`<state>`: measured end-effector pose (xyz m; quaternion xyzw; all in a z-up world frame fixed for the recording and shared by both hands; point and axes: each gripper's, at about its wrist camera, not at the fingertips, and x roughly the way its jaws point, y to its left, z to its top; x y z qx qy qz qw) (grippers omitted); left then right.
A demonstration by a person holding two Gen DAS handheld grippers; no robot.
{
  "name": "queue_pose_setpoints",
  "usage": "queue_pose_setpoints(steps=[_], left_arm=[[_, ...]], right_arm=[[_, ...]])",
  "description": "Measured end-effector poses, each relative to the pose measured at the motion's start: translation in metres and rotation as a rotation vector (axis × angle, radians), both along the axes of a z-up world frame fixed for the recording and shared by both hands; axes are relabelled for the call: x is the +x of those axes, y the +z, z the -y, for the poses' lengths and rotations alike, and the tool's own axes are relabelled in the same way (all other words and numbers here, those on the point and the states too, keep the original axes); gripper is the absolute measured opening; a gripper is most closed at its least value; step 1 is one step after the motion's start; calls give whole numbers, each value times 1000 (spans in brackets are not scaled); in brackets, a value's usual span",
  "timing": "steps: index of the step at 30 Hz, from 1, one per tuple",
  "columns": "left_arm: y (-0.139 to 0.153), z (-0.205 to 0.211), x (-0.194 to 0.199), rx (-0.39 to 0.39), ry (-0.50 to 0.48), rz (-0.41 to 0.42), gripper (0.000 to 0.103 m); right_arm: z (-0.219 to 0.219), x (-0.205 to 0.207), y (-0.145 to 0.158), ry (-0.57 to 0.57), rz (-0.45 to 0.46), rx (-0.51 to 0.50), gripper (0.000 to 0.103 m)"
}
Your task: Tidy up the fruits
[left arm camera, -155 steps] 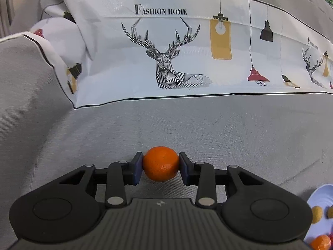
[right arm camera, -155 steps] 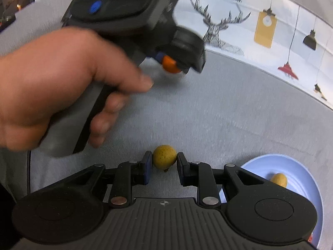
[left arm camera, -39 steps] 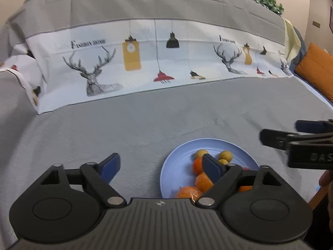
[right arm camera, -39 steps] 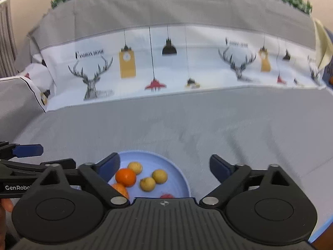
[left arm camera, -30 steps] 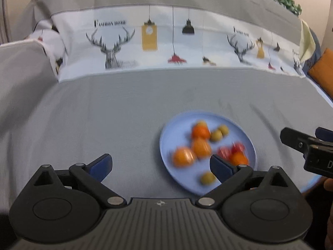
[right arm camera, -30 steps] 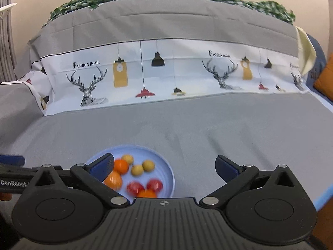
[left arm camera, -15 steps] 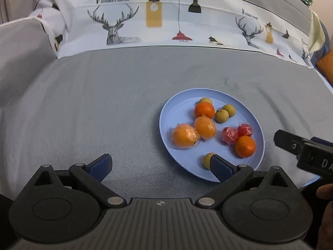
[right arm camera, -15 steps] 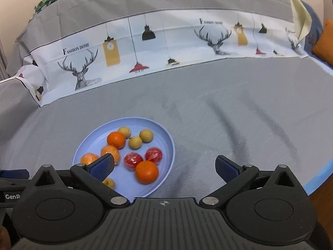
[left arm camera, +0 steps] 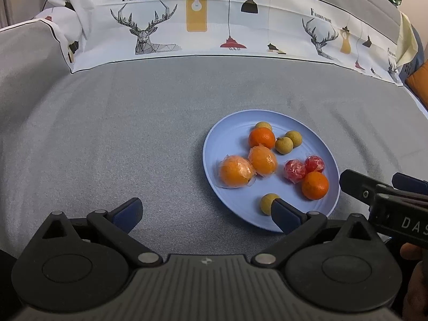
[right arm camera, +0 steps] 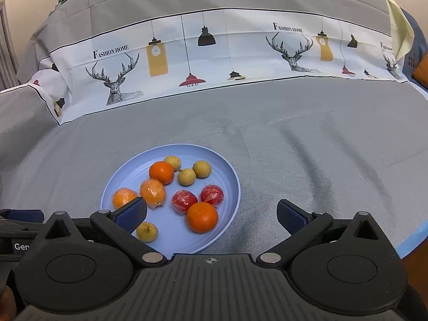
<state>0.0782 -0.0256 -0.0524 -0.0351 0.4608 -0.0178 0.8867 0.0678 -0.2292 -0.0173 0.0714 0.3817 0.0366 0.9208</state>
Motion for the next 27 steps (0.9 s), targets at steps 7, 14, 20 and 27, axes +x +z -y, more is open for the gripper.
queue_pose_setpoints(steps=[7,14,20,27], left_arm=[[-1,-1,1,-4,2,-7,102],[-2,-1,1,-7,6,-12,102],[-3,-2,2,-12,12,-18,102],[-4,-2,2,-9,13,-19,102]], right_arm=[[-1,0,0,0,-1,-3,102],[-1,0,-1,1,-1,-1,102],[-2,1,-1,2,-3,-2,102],[-2,2,-2,2,-6,3,102]])
